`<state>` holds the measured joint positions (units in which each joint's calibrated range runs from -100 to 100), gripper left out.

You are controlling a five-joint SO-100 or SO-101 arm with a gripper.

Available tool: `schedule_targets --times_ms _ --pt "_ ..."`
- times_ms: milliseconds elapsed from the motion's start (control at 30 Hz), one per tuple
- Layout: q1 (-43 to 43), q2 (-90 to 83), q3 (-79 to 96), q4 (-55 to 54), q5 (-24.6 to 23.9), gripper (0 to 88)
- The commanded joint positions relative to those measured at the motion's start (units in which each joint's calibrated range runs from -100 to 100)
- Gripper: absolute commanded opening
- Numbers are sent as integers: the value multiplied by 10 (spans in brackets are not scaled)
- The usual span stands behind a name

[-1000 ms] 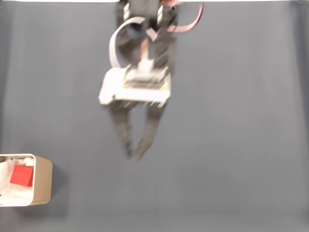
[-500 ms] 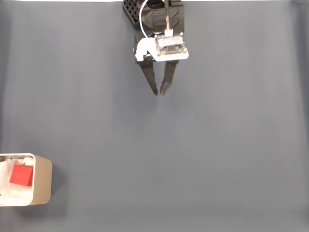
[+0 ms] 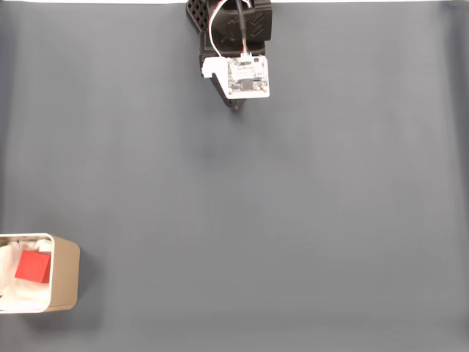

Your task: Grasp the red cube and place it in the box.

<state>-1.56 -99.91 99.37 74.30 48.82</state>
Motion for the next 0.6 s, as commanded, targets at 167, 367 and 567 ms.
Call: schedule_targets --times_ms 167,367,567 --pt "18 0 5 15 -1 2" --pt "19 0 5 15 2 2" --pt "19 0 5 15 2 2"
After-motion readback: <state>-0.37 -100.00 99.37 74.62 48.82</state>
